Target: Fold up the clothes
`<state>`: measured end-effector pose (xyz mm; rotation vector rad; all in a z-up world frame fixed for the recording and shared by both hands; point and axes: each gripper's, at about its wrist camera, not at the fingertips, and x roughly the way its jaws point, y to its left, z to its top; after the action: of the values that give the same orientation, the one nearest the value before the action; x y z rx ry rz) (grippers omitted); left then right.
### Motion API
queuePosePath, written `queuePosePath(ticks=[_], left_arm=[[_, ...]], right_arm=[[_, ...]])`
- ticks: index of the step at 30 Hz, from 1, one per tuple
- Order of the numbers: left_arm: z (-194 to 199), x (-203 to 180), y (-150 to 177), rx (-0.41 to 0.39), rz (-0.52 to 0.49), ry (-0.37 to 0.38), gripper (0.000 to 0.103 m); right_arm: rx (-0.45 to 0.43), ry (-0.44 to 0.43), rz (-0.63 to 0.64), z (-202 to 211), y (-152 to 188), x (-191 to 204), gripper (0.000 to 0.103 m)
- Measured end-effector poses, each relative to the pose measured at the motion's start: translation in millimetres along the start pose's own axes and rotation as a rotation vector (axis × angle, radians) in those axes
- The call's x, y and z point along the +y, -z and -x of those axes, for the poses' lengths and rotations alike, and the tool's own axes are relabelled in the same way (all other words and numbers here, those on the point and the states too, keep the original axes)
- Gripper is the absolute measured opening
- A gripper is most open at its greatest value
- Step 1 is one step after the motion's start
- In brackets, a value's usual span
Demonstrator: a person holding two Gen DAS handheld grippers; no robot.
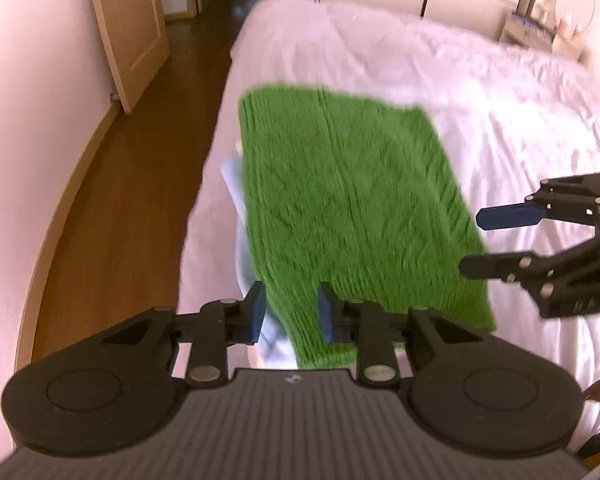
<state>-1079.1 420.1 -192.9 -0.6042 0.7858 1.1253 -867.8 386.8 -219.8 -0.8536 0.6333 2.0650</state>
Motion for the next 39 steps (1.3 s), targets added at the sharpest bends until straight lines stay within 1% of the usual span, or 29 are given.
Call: queuePosePath(ticks=[2, 4, 5, 7, 9, 11, 13, 15, 18, 20, 23, 25, 26, 29, 33, 36, 38, 39], left_arm=[[4.6, 3.4, -11.8, -0.039, 0.004, 0.017, 0.021], [-2.1, 0.6, -23.2, -0.060, -0.015, 0.032, 0.019], [-7.4, -2.0, -28.3, -0.067, -0.029, 0.038, 0.018], [-20.7, -9.6, -34.6, -0.077, -0.058, 0.052, 0.017], [-36.6, -16.5, -36.9, -0.076, -0.080, 0.066, 0.017], [-56.5, -22.1, -35.9, -0.054, -0.104, 0.069, 0.017], [-75.3, -23.5, -27.0, -0.028, -0.126, 0.049, 0.018], [-81.3, -16.1, -16.5, -0.037, -0.095, 0.045, 0.021], [-80.5, -3.9, -14.6, -0.028, -0.032, 0.065, 0.023], [-75.1, -2.2, -18.5, -0.021, -0.027, 0.078, 0.023], [-63.0, 0.5, -26.4, -0.032, -0.047, 0.102, 0.020], [-57.7, 7.4, -36.6, -0.061, -0.039, 0.108, 0.020], [-57.2, 11.2, -43.0, -0.078, -0.030, 0.111, 0.020], [-66.9, 19.6, -67.8, -0.115, -0.029, 0.100, 0.019], [-97.9, 21.9, -100.1, -0.139, -0.053, 0.081, 0.017], [-128.1, 24.9, -111.1, -0.107, -0.055, 0.062, 0.018], [-141.5, 25.1, -110.0, -0.086, -0.051, 0.045, 0.018], [-141.1, 25.8, -108.7, -0.089, -0.043, 0.043, 0.018]], right_arm=[[-0.047, -0.011, -0.050, 11.1, -9.2, -8.7, 0.055], [-0.086, -0.010, -0.093, 15.4, -20.9, -15.6, 0.054], [-0.095, -0.006, -0.105, 13.1, -26.4, -17.7, 0.049], [-0.102, 0.008, -0.098, 2.2, -34.2, -14.3, 0.044], [-0.108, 0.023, -0.090, -8.9, -41.9, -10.7, 0.043], [-0.096, 0.035, -0.087, -22.7, -43.8, -5.0, 0.042], [-0.043, 0.052, -0.081, -45.0, -40.5, -2.5, 0.041], [-0.019, 0.062, -0.046, -59.2, -30.8, 3.8, 0.042], [-0.027, 0.065, 0.029, -63.5, -24.2, 14.3, 0.042], [-0.017, 0.041, 0.007, -61.7, -28.9, 9.0, 0.042], [-0.018, -0.018, -0.066, -50.3, -39.5, -8.0, 0.041], [-0.062, -0.020, -0.123, -38.2, -49.4, -25.8, 0.041], [-0.086, -0.011, -0.143, -33.9, -55.1, -36.0, 0.041], [-0.120, 0.039, -0.199, -33.1, -76.1, -67.0, 0.042], [-0.124, 0.077, -0.255, -59.8, -99.8, -107.2, 0.042], [-0.093, 0.083, -0.329, -87.6, -104.4, -129.9, 0.042], [-0.027, 0.074, -0.349, -103.7, -100.8, -135.1, 0.042], [0.006, 0.069, -0.359, -111.7, -98.9, -137.5, 0.042]])
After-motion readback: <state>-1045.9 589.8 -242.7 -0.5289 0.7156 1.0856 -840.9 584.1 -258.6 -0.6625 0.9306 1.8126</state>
